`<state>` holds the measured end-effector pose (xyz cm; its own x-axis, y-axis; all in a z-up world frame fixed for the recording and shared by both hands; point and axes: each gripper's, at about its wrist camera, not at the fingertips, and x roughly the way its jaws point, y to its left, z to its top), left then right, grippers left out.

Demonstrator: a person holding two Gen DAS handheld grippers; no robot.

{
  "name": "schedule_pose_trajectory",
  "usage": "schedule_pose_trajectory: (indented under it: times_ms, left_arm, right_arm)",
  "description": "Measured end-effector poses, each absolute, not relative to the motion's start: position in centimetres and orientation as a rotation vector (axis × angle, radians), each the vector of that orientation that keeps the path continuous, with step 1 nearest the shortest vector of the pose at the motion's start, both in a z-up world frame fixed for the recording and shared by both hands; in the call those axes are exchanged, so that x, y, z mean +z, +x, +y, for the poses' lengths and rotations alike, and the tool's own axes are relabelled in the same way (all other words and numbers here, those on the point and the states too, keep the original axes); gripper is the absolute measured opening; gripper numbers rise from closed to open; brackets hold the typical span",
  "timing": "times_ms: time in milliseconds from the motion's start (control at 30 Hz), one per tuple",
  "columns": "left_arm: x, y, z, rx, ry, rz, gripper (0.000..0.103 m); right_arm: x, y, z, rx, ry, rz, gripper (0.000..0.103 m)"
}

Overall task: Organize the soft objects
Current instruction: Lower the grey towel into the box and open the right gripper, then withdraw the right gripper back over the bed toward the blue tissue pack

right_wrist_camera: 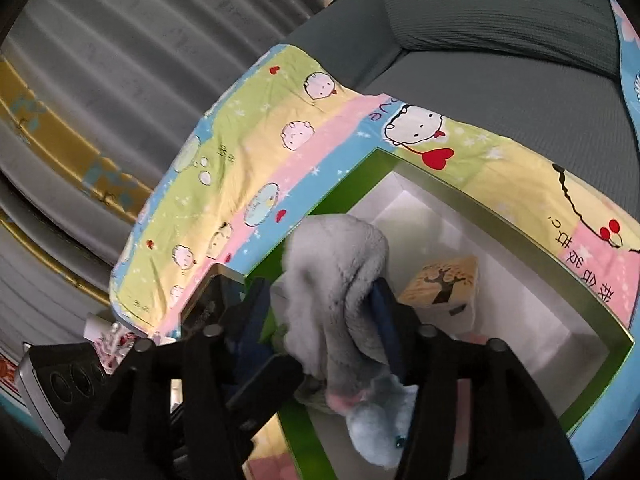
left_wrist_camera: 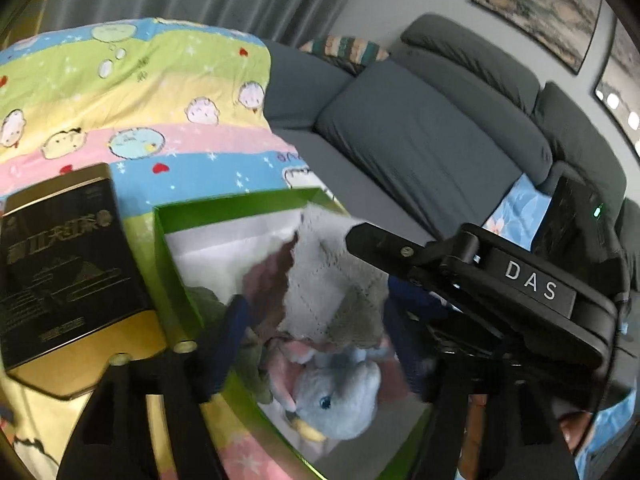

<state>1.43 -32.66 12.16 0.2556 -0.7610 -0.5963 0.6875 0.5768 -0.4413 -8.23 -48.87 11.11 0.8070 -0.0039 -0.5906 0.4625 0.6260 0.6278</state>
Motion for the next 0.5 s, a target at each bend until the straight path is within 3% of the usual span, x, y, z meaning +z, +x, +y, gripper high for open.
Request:
schedule_pose_trajectory:
  times_ms: [267,500]
  left_arm:
    - [15.0,0.5,-26.9,-0.936,-0.125,0.832,0.085]
    - [17.1,-0.5,-18.5,-0.794,-0.113,0.833,0.086]
  right_arm:
    - [13.9,-10.4,-46.1,-0.233,0.813,0.513,0.089]
    - [16.6,-11.2,-40.8,-0.257,0.705,0.481,0.099]
